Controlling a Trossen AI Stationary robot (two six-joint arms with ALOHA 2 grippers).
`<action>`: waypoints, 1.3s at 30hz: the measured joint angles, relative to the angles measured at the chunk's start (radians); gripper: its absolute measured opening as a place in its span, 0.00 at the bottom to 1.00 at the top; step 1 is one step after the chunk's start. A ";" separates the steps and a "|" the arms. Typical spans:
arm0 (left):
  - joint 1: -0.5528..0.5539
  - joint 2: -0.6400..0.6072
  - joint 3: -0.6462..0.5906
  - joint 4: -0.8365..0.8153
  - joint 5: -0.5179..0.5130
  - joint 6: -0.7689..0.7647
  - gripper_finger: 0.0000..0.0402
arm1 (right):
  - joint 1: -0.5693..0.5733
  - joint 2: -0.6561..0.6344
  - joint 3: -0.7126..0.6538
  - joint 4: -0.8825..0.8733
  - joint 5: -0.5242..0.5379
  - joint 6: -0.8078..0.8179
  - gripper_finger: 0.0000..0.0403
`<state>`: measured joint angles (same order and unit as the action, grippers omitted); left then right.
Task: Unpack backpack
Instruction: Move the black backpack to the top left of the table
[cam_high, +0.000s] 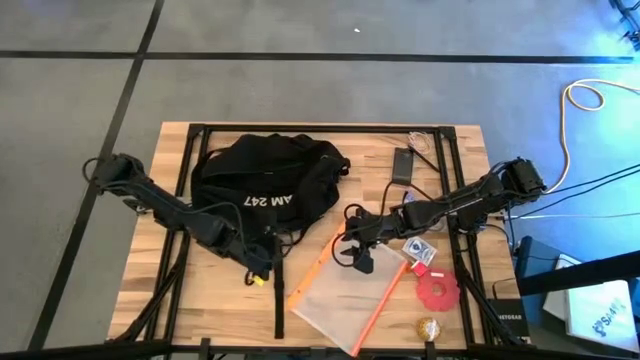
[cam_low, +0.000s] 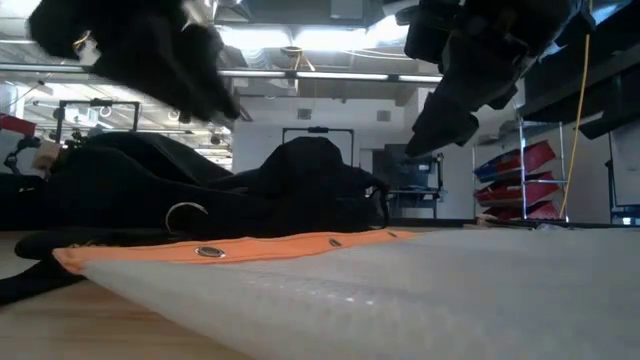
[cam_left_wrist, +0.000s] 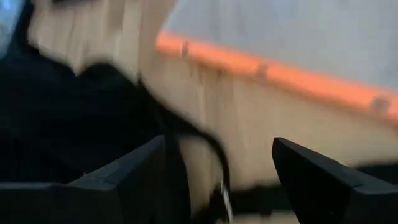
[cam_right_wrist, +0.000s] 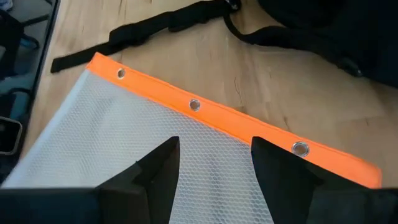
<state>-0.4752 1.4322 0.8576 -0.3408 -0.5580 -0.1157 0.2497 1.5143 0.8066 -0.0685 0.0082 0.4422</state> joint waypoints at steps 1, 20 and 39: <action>-0.003 0.006 0.000 -0.025 -0.004 -0.040 0.69 | 0.000 0.000 0.000 -0.001 -0.001 0.010 0.45; 0.075 0.276 0.000 0.132 0.083 -0.127 0.69 | 0.000 0.000 0.000 0.000 0.039 -0.002 0.45; 0.107 0.298 0.002 0.093 0.141 -0.195 0.45 | -0.001 0.000 0.000 -0.001 0.051 -0.022 0.45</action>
<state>-0.3682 1.7306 0.8593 -0.2479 -0.4169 -0.3104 0.2485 1.5143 0.8066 -0.0692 0.0597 0.4206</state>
